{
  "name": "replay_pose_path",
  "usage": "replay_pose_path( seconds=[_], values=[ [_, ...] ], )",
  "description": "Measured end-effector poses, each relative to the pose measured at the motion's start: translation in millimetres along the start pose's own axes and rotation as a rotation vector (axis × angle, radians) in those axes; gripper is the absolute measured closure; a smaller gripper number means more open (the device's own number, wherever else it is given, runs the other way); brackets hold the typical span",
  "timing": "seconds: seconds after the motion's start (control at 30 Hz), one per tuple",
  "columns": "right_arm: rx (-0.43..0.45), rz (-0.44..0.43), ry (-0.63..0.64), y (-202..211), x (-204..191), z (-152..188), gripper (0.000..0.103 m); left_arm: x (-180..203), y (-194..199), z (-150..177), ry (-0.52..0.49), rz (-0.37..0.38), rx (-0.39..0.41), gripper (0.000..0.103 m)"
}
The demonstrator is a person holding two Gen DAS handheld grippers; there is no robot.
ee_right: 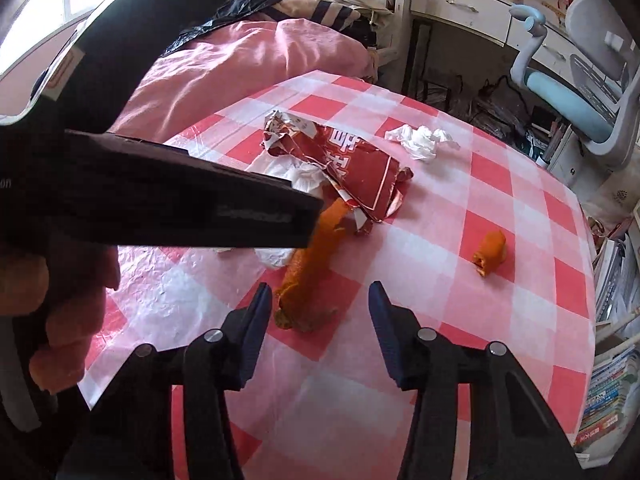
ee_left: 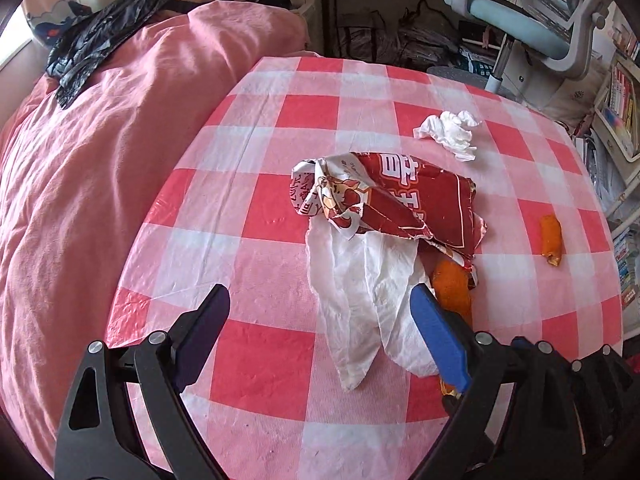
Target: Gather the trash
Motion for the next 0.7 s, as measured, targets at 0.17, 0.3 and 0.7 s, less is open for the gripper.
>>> replay_pose_path(
  seconds=[0.17,0.3,0.7],
  values=[
    [-0.021,-0.003,0.02,-8,1,5,0.068,14,-21,-2,-0.034,-0.022,-0.036,0.015],
    [-0.028,-0.016,0.011,-4,8,7,0.069,25,-21,-12,-0.075,-0.054,-0.007,0.017],
    [-0.082,-0.067,0.002,12,24,23,0.069,62,0,5,-0.195,-0.002,0.079,0.098]
  ],
)
Point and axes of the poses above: each gripper's, at about its wrist camera, not at the fingertips, and y roughly against the way its jaws point, x to its right, z to its underside, the point moved 7 cm from there along -y, roughly the way its jaws point, and after that the axes turned 14 degrees about -y, right-handed, at the moved point
